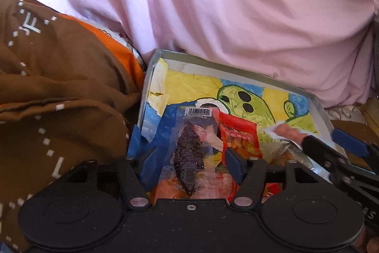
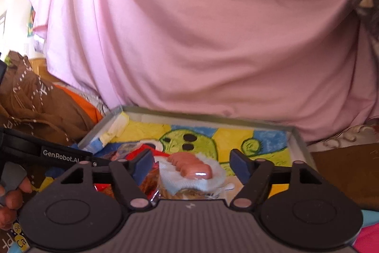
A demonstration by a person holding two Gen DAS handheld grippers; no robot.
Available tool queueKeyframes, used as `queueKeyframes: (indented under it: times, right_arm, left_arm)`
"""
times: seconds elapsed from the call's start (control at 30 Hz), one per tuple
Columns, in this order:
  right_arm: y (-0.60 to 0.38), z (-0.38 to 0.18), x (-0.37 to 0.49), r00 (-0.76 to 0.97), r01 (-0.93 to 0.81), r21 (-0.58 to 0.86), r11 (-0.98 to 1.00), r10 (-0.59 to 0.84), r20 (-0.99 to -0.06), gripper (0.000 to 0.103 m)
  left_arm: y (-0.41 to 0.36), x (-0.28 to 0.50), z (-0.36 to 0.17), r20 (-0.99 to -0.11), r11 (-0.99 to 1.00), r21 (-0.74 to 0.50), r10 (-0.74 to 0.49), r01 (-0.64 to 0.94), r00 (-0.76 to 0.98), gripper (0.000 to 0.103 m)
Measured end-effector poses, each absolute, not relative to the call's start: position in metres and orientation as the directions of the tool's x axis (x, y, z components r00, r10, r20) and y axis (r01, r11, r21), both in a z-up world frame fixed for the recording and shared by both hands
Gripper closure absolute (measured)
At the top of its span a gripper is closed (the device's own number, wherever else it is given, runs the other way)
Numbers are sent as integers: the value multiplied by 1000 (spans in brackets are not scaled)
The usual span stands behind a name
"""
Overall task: Organize snacks
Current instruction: 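Drop the jerky pack into the grey tray with the left gripper while the right releases the sausages, then withdraw both grippers from the tray back over the remaining snacks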
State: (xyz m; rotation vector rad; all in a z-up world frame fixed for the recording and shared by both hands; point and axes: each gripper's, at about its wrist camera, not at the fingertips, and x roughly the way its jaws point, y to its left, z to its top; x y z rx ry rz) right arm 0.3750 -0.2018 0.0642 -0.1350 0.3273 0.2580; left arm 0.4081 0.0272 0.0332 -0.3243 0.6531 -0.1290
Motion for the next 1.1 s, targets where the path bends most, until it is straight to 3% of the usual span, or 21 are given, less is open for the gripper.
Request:
queueKeyframes:
  times: [0.2, 0.33, 0.67, 1.1]
  right_arm:
    - [-213, 84, 342, 940, -243, -64, 968, 218, -264, 12]
    - [-220, 97, 316, 949, -238, -50, 970, 222, -225, 5]
    - [-232, 119, 251, 954, -253, -16, 967, 247, -170, 0]
    - [-236, 124, 167, 943, -307, -19, 952, 301, -143, 0]
  left_arm:
    - [31, 372, 53, -485, 947, -321, -160, -5, 860, 11]
    - [34, 342, 64, -446, 946, -325, -140, -15, 884, 4]
    - [45, 250, 84, -364, 949, -311, -67, -53, 929, 1]
    - [52, 146, 83, -358, 951, -286, 5, -114, 934, 1]
